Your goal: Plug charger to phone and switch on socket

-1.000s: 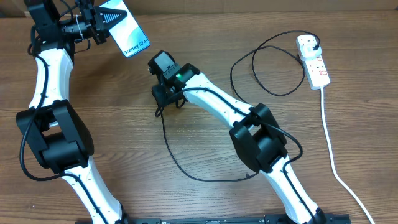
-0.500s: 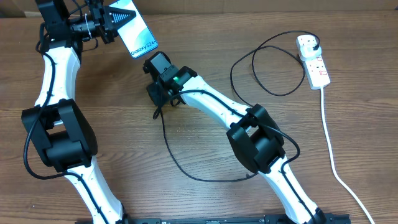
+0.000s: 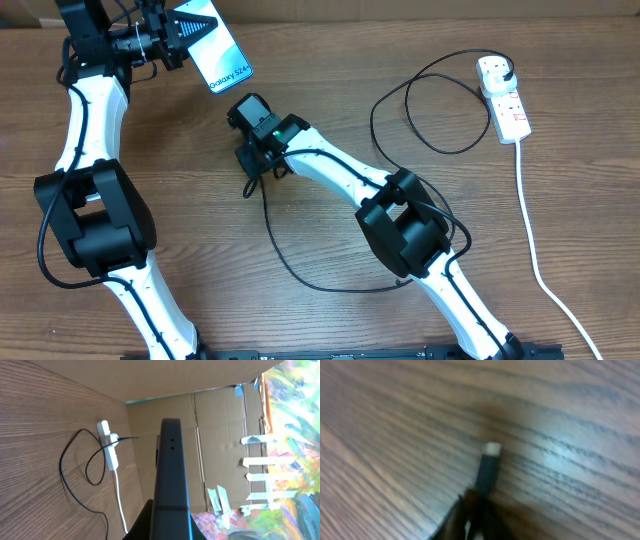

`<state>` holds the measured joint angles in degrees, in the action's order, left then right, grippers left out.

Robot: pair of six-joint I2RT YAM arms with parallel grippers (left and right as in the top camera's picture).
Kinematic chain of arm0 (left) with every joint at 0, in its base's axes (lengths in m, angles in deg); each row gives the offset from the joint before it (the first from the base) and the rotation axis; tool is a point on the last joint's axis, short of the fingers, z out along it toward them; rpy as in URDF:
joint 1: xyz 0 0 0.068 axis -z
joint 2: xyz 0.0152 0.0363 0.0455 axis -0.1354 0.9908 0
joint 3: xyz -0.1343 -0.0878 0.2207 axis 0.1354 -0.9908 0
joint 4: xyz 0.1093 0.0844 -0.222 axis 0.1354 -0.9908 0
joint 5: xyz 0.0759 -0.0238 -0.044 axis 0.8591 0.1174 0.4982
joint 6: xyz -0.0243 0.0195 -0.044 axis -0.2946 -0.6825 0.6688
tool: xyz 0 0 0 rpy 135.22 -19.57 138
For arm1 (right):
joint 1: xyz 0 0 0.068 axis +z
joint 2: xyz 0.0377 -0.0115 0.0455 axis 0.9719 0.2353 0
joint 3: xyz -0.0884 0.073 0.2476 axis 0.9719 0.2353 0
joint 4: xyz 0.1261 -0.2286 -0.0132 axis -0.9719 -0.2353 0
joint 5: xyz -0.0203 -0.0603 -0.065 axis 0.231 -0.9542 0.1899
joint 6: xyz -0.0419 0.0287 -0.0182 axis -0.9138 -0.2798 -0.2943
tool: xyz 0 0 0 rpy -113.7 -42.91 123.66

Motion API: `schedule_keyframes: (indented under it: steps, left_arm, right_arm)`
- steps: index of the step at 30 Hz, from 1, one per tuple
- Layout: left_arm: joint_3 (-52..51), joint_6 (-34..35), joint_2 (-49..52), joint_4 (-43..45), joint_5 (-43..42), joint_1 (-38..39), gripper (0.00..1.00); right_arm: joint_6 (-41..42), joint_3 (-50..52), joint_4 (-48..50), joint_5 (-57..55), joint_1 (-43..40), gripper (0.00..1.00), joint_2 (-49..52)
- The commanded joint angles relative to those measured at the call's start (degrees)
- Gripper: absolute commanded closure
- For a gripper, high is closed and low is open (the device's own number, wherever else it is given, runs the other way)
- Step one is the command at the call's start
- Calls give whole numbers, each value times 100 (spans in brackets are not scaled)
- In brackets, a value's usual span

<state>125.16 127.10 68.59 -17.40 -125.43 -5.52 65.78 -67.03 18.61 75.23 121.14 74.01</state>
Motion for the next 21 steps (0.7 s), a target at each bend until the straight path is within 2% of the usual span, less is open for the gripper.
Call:
schedule_keyframes:
  steps: [1, 6, 11, 14, 21]
  left_arm:
    - [81, -103, -48, 15, -186, 17, 96]
    - [81, -107, -48, -50, -184, 37, 96]
    - [81, -107, -48, -68, -229, 114, 96]
    - [81, -109, -48, -68, -227, 173, 96]
    - [81, -111, -48, -66, -223, 221, 96]
  right_arm:
    - [13, -4, -289, -4, 22, 96, 173]
    - [588, -304, -1095, 149, -190, 96, 157]
    - [1126, -433, -1709, 1224, -654, 96, 114]
    - [1565, -431, -1998, 1309, -894, 96, 114]
    - [1491, -420, -2100, 1169, -1141, 96, 120]
